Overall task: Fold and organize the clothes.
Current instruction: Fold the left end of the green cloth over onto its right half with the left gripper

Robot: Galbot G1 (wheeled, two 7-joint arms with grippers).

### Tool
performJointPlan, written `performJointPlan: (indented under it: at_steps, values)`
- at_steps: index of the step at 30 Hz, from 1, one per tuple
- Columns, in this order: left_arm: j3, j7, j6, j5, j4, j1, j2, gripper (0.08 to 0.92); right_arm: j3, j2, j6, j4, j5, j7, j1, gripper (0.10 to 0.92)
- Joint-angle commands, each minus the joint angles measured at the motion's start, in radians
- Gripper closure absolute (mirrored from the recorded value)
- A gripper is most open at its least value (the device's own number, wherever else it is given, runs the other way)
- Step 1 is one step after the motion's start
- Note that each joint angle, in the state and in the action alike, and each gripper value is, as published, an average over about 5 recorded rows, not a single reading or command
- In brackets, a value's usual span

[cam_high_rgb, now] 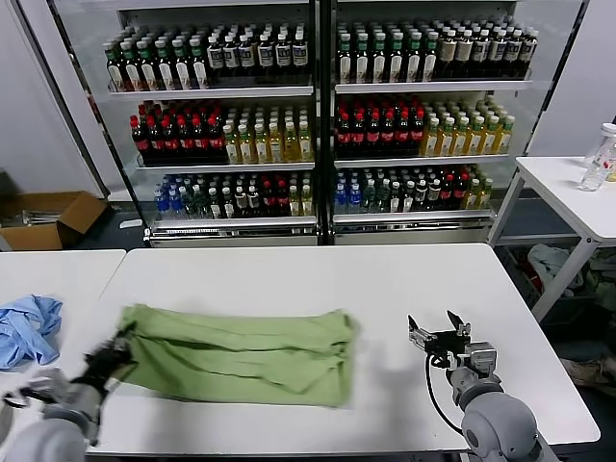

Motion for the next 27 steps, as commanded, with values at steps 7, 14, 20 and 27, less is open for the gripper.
performJointPlan:
  at_steps: [7, 14, 20, 27]
  values:
    - [0.135, -0.023, 0.028, -0.540, -0.373, -0.005, -0.109, 0.902, -0.041, -0.062, -0.011, 0.029, 0.033, -0.003, 0.032, 0.203]
    - [0.410, -0.056, 0.030, -0.446, -0.282, -0.079, -0.222, 0.902, -0.045, -0.071, -0.012, 0.025, 0.031, -0.003, 0.041, 0.203]
    - [0.541, -0.078, 0.029, -0.335, -0.129, -0.179, -0.276, 0.902, -0.054, -0.069, -0.010, 0.022, 0.028, -0.005, 0.043, 0.203]
    - [0.621, -0.025, 0.047, -0.082, -0.090, -0.225, -0.258, 0.895, -0.053, -0.078, -0.008, 0.019, 0.028, -0.004, 0.043, 0.203]
